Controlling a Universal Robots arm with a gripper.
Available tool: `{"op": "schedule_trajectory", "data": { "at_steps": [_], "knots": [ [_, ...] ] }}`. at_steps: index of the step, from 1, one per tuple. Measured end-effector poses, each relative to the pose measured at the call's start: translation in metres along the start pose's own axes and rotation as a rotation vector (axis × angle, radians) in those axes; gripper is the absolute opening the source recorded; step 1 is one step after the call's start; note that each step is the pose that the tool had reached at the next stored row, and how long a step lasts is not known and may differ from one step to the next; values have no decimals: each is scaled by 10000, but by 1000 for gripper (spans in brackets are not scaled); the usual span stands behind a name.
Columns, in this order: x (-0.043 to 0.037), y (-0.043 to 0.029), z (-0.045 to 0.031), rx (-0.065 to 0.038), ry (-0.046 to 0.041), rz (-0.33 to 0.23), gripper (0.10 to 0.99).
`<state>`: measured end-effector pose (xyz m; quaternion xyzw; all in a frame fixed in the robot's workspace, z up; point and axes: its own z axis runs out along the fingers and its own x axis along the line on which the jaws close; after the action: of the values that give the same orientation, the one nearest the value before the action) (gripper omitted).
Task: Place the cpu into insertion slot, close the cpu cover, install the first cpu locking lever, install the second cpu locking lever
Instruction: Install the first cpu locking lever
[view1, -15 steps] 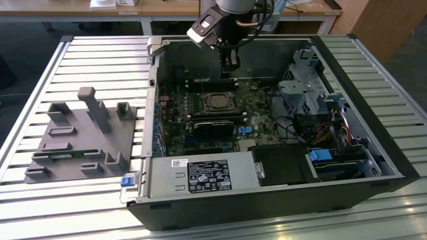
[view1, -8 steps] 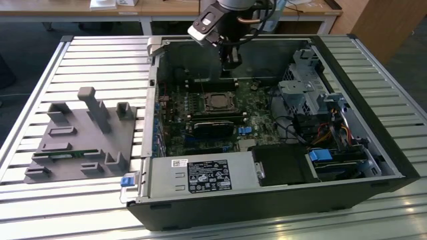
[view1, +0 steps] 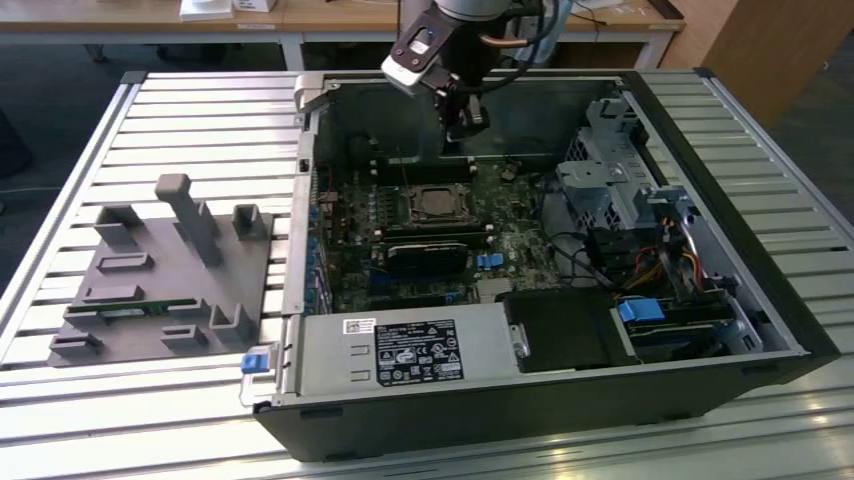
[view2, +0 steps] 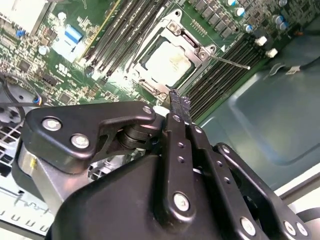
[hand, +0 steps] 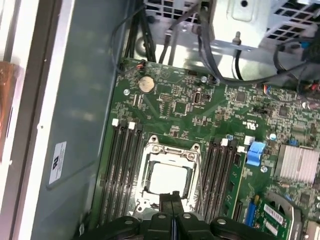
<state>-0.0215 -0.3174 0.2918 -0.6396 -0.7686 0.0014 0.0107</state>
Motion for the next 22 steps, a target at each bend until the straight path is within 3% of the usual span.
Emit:
{"op": "schedule_trajectory", "data": {
  "at_steps": [22],
  "knots": [
    [0, 0, 1, 45, -48, -3090, 118]
  ]
}}
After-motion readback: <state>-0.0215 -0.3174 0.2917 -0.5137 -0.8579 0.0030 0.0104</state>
